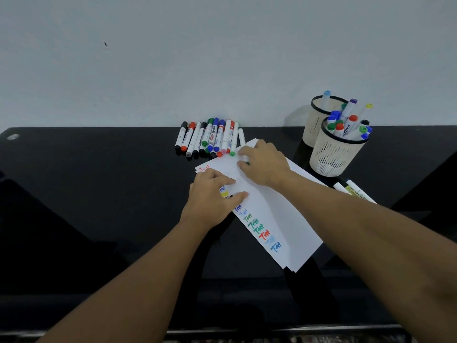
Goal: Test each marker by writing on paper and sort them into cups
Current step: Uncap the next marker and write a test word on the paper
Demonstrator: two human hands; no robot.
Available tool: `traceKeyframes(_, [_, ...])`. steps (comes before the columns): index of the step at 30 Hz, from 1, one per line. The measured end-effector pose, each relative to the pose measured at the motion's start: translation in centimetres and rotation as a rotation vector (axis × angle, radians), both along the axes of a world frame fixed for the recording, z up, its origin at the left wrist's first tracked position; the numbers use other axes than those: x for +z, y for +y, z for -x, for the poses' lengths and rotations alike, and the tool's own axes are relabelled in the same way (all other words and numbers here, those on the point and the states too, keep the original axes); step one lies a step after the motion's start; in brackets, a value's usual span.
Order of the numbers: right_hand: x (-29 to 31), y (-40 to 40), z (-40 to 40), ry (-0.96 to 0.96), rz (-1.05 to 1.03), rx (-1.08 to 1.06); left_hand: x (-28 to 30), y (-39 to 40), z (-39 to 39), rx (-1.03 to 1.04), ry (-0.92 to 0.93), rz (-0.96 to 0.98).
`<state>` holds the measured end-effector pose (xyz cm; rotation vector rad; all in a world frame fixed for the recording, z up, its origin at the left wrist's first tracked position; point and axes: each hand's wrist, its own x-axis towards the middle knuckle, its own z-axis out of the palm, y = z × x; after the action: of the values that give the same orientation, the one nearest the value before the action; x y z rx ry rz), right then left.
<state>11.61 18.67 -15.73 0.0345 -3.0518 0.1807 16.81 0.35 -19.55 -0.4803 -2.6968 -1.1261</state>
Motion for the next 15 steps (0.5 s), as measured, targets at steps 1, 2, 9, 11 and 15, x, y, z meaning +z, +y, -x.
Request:
traceKeyframes(1, [0.1,0.0,-0.1,0.003,-0.003,-0.011,0.1,0.0,0.0,0.003,-0.002,0.002])
traceKeyframes(2, [0.3,0.0,-0.2,0.016,0.004,-0.026,0.1,0.0,-0.1,0.005,-0.005,0.008])
traceKeyframes(9, [1.2,1.1,-2.4,0.175,0.410,-0.157,0.3,0.1,-0.1,0.011,-0.024,0.044])
traceKeyframes(11, [1.9,0.9,-3.6,0.169,0.733,-0.252,0.5,0.2,-0.1,0.013,-0.038,0.059])
traceKeyframes(15, [3.2,-0.2,-6.9,0.039,1.415,-0.367,1.0,0.1,-0.6,0.019,-0.056,0.046])
